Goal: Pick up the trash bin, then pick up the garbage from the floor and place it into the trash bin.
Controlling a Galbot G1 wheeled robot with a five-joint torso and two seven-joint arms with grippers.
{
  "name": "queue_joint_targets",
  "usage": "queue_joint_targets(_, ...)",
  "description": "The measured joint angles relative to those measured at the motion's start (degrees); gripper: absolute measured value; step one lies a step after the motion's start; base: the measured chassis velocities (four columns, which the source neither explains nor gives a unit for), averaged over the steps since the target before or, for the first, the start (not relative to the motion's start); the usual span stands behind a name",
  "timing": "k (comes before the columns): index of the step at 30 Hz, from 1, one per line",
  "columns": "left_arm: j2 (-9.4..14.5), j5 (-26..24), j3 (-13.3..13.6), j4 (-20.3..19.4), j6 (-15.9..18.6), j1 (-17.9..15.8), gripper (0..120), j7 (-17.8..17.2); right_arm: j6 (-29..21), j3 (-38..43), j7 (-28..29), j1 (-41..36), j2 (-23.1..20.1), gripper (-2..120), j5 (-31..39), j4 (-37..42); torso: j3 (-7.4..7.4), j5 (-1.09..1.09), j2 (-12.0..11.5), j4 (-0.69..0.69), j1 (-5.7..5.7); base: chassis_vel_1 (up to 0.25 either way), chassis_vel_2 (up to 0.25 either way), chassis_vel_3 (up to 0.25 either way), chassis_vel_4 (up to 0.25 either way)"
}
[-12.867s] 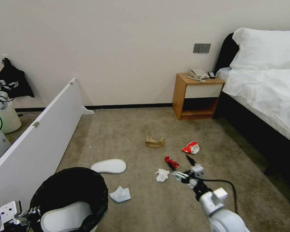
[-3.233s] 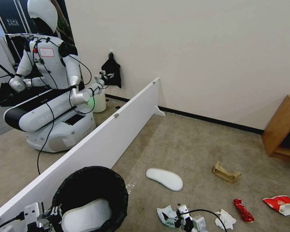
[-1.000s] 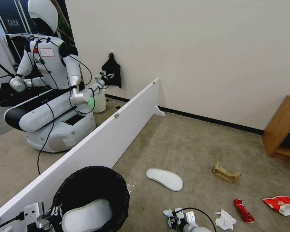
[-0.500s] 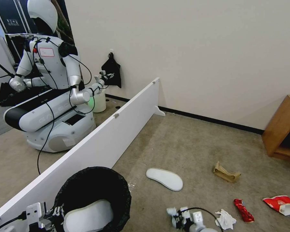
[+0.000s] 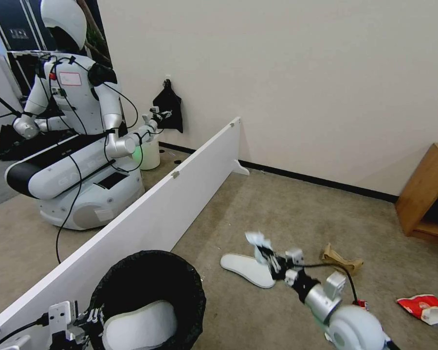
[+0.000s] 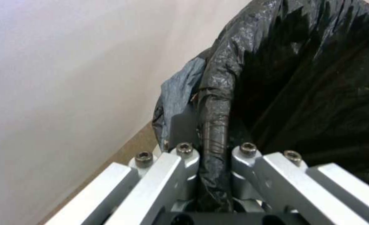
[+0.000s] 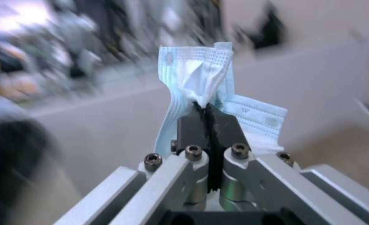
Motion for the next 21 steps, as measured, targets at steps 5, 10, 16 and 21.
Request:
queue_joint_targets(5, -0.10, 0.62, 0.23, -0.01, 0.07, 0.23, 4, 0.13, 0.94, -4.02, -3.97, 6.16, -1.01, 0, 7.50, 6.55, 0.00, 0.00, 0.00, 0.01, 0.00, 0.000, 0.000, 0.000, 0.000)
queue_joint_targets(10, -0.51, 1.26, 0.37, -0.02, 0.08, 0.62, 4, 0.37, 3.70, -11.17, -11.54, 13.96, -3.02, 0, 14.96, 8.98, 0.00, -0.01, 0.00, -0.01, 0.00, 0.000, 0.000, 0.000, 0.000)
queue_joint_targets(16, -0.85, 1.72, 0.35, -0.02, 0.08, 0.84, 4, 0.64, 4.28, -16.65, -17.41, 20.23, -3.67, 0, 18.79, 9.04, 0.00, 0.00, 0.00, -0.02, 0.00, 0.000, 0.000, 0.000, 0.000)
queue_joint_targets(21, -1.19, 2.31, 0.56, -0.03, 0.08, 0.80, 4, 0.70, 4.15, -22.65, -21.42, 28.00, -2.78, 0, 21.89, 9.26, 0.00, -0.01, 0.00, 0.02, 0.00, 0.000, 0.000, 0.000, 0.000)
